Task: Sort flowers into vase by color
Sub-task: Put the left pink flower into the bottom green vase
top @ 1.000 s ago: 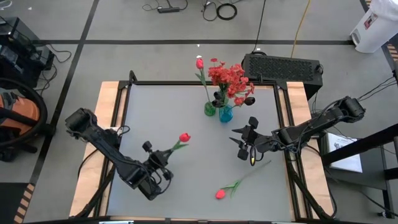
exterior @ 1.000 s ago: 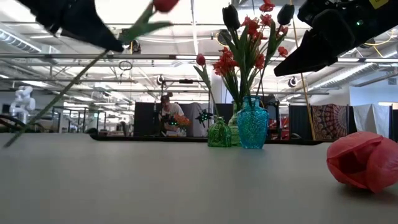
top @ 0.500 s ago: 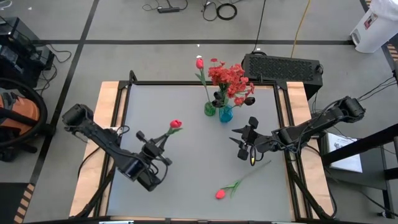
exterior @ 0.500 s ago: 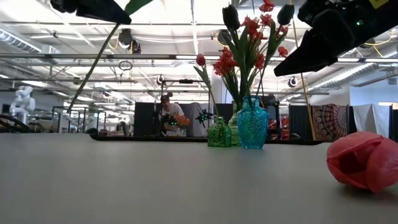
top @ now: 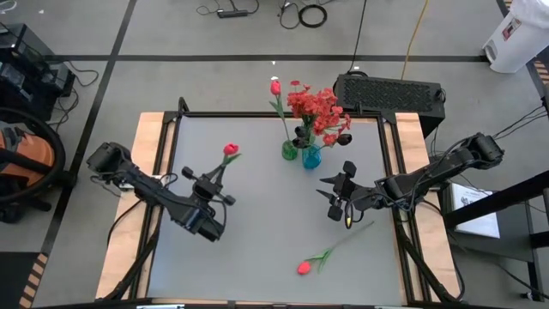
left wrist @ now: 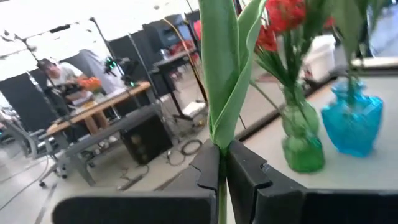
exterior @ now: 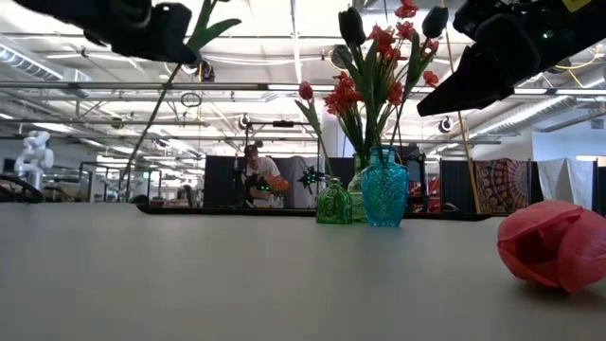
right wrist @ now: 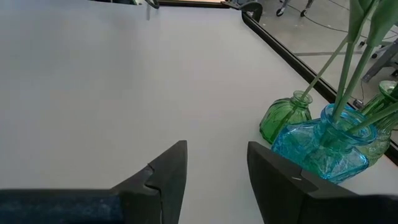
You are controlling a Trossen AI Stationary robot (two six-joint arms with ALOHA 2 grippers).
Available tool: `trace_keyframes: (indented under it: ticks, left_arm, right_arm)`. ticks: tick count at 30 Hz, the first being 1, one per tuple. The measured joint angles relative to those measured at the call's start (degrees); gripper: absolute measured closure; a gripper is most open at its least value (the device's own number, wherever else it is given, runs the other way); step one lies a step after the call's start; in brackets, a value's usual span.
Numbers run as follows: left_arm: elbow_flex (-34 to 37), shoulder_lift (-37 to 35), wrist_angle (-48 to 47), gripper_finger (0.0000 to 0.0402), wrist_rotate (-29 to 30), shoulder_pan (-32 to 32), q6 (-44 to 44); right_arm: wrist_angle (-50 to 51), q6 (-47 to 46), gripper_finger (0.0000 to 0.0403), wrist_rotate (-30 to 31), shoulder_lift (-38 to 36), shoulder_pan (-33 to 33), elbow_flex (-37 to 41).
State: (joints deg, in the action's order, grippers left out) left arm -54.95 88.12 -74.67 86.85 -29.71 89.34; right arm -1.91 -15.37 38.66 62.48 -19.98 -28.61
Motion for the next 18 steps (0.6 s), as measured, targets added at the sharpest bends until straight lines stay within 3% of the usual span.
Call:
trace_keyframes:
  ticks: [6, 18]
  left_arm:
    - [2.5, 0.0, -0.8, 0.0384, 2.9, 4.4, 6.3]
    - [2.9, 0.0, 5.0, 0.0384, 3.2, 9.2, 5.0]
  right_arm:
    - [0.0, 0.0, 0.0243, 0.0, 0.0, 0.0, 0.0]
    - [0.0, 0.0, 0.0243, 0.0, 0.0, 0.0, 0.0]
